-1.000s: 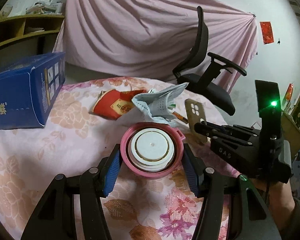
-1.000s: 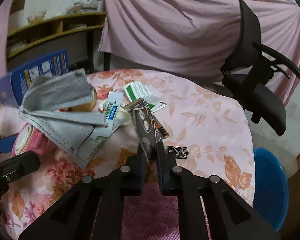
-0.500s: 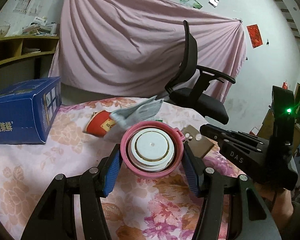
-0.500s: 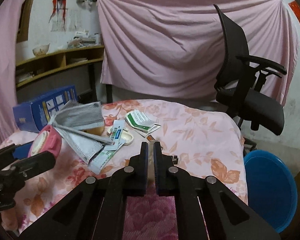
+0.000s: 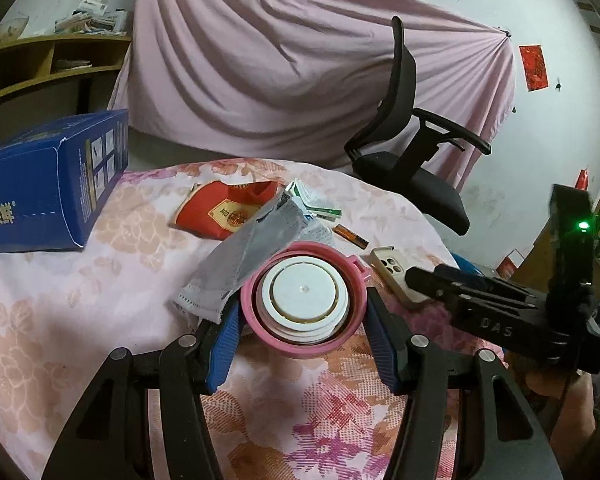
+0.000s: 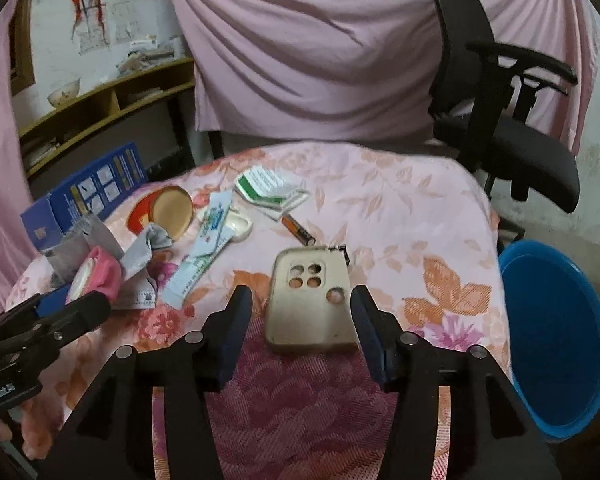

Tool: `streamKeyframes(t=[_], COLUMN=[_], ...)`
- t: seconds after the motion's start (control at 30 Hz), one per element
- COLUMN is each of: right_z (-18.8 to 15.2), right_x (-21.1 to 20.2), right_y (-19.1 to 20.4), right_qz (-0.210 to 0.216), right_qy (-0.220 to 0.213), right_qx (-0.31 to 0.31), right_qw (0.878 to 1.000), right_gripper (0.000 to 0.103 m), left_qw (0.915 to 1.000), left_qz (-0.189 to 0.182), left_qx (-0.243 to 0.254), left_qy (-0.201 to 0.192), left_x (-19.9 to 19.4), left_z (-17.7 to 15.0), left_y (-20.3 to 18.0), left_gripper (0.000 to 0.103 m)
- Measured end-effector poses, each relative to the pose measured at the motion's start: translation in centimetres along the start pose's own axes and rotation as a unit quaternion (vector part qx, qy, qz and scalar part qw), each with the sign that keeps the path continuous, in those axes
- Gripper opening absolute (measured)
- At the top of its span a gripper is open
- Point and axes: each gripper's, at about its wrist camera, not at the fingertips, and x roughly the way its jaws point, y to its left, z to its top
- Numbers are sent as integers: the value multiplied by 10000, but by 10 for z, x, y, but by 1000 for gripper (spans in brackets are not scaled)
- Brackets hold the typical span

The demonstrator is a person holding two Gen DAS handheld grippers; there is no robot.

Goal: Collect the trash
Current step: 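Close right tool on beige phone case and lift it, then carry lid and phone case over blue basin and open both tools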

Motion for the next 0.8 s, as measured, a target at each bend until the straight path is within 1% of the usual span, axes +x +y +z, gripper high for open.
streamKeyframes(t=[0.07, 0.17, 0.3, 0.37, 0.57, 0.63, 0.7, 0.77, 0.8], right_z=[0, -1, -2, -2, -3, -3, -3, -3, -4], right_x=[10, 18, 20, 22, 20, 17, 10, 0, -8], right_y=[-2, -3, 0, 0, -4, -2, 0, 2, 3], right_qz=[-26, -33, -57, -88, -25, -68, -79, -119, -120], right_qy=[238, 421, 498, 529, 491, 404, 224, -37, -234], right_qx=[52, 84, -4, 11, 102, 54, 11, -26, -52], right_qw=[9997, 9991, 9987, 9986, 9987, 9991, 9997, 9999, 9996], right_gripper=[50, 51, 52, 48, 47, 46, 46, 46, 46], left_qw=[10000, 10000, 9999, 9999, 9999, 9999, 9999, 9997, 9996], left_qz=[-3, -7, -9, -6, -10, -20, -56, -94, -107], left_qx=[34, 84, 98, 99, 117, 132, 148, 174, 190], left_qy=[18, 50, 93, 91, 64, 14, -58, -149, -190], left_x=[0, 1, 2, 2, 1, -1, -4, -7, -8], left_z=[0, -1, -1, -1, -1, -1, -2, -2, -3], left_y=[-1, -3, -2, -2, -3, -4, -6, -8, -10], left_gripper=[53, 53, 53, 53, 53, 53, 53, 53, 53])
